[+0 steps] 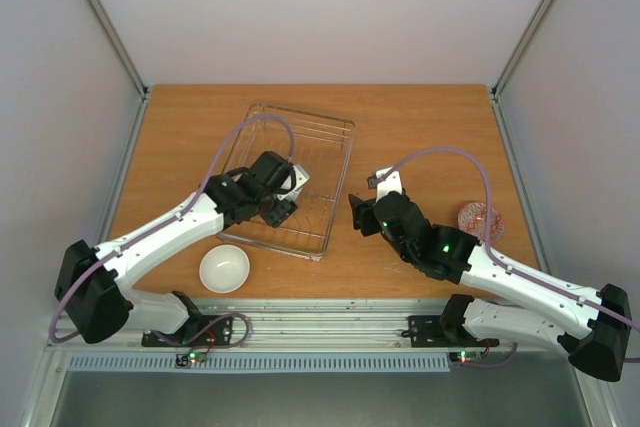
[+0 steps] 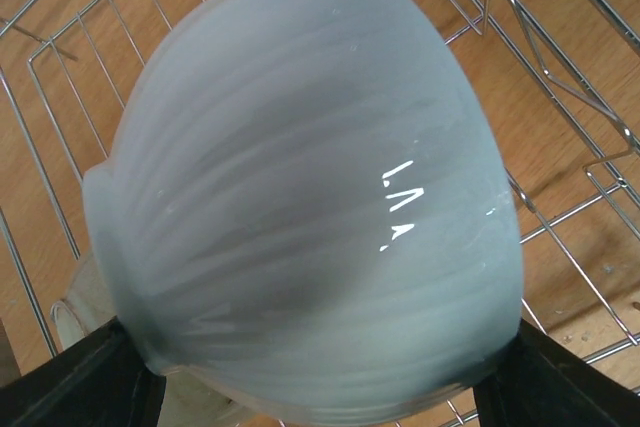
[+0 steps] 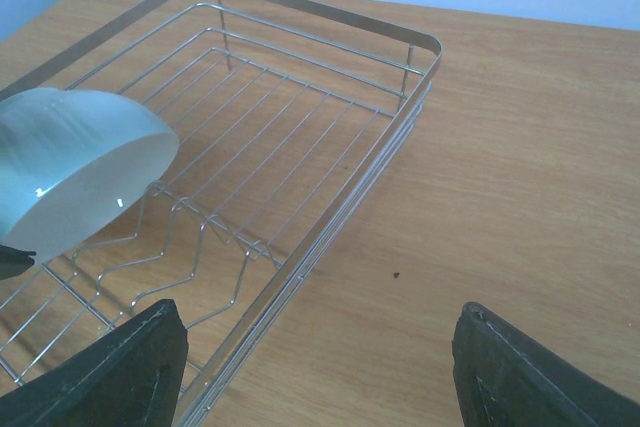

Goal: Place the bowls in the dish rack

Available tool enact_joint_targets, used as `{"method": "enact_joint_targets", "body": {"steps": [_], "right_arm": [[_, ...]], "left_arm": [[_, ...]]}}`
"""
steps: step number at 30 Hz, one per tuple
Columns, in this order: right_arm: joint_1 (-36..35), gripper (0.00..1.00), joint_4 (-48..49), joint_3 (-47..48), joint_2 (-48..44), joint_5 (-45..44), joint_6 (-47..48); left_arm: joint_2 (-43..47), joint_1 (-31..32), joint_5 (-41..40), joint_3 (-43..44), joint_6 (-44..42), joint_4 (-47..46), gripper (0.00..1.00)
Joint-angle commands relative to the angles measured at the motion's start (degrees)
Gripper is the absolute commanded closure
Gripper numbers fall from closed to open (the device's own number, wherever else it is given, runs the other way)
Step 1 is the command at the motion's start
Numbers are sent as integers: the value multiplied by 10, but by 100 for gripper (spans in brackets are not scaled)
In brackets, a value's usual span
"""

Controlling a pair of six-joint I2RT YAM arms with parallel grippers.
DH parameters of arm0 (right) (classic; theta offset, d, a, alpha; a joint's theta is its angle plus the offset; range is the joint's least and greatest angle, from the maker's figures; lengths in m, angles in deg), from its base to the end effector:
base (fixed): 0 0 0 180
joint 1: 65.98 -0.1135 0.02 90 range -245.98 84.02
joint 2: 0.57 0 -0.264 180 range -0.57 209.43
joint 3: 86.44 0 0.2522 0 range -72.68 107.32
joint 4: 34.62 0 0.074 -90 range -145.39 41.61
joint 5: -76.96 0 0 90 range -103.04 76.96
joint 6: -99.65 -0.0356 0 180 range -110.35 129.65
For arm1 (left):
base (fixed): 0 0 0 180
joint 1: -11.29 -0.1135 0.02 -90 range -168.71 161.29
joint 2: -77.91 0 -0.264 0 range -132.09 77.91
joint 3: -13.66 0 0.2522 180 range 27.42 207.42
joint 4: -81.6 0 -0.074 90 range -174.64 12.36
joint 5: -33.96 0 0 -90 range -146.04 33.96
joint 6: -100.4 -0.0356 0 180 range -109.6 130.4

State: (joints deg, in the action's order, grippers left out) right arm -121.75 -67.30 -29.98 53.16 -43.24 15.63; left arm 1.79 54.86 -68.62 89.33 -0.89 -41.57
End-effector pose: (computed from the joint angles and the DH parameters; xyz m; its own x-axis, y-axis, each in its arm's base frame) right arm 0.1310 0.1607 0.2861 -0.2304 -0.4987 -0.8356 -0.4961 0.7989 -0.3400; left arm 0.1993 -0.1789 0.2763 -0.4828 0.7230 -0.4942 0.6954 0.6595 0.2855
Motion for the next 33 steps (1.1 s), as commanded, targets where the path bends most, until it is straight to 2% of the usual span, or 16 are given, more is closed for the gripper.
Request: {"method": "enact_joint_targets", "body": {"steps": [1,10,21,30,31,32,33], "right_arm": [[-1,27,0,-3,-5,-14,-9],[-1,27,0,-3,-9,-5,-12],[0,27,-3,-9,-22,-14,-11],[-1,27,7,-10,-7,-13,-9],[-1,27,8,-9,-5,-12,-8],[0,27,9,-9,-3,-11,-8],[0,27,9,-9,-1,-9,-9]], "left_arm": [[13,6,-1,-31,-26,13,100],[15,16,-6,-56,-44,12,100],[-67,23,-61,-22,-8,33,100],[-61,23,-42,-35,-14,35,100],[-59,23,-37,-35,-16,37,98],[-57,24,-31,-34,-18,38,92],[-55,24,-24,-34,-20,41,82]]}}
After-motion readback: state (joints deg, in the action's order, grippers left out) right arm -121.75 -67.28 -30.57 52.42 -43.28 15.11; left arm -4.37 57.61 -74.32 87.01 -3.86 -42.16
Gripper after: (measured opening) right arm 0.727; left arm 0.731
